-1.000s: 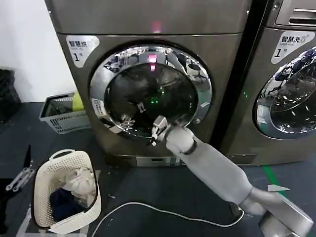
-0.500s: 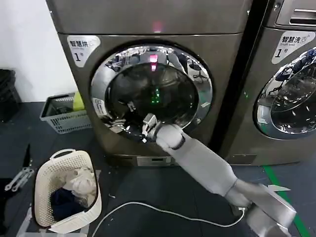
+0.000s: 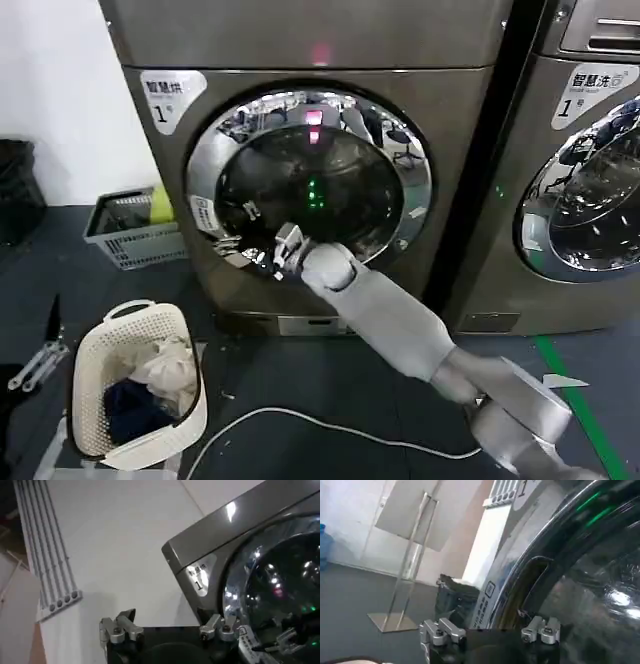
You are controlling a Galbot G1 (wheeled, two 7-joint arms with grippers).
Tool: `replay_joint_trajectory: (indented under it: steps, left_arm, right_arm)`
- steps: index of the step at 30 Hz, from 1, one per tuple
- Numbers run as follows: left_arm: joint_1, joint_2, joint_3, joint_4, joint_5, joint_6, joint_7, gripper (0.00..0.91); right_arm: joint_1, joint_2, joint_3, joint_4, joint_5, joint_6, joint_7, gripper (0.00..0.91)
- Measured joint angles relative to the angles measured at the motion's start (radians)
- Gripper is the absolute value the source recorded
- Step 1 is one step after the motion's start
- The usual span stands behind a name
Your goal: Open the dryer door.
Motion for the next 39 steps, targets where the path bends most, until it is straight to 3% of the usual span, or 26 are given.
replay_joint_trajectory:
  steps: [7, 15, 27, 39]
  left_arm:
    - [-0.001, 0.000, 0.000, 0.002, 0.000, 0.000, 0.000, 0.907]
    - [-0.003, 0.001, 0.000, 0.005, 0.000, -0.001, 0.000, 0.907]
    - [-0.007, 0.007, -0.006, 0.017, 0.000, -0.001, 0.001, 0.907]
    - [-0.090, 0.110, -0.122, 0.164, 0.057, 0.020, 0.035, 0.907]
  right_arm:
    - [0.000, -0.002, -0.001, 0.001, 0.003, 0.006, -0.007, 0.907]
    - [0.003, -0.031, -0.016, 0.011, 0.065, 0.081, -0.166, 0.907]
    - [-0.005, -0.087, -0.047, 0.081, 0.104, 0.147, -0.304, 0.907]
    - [-0.070, -0.222, -0.043, 0.223, 0.185, 0.233, -0.513, 0.907]
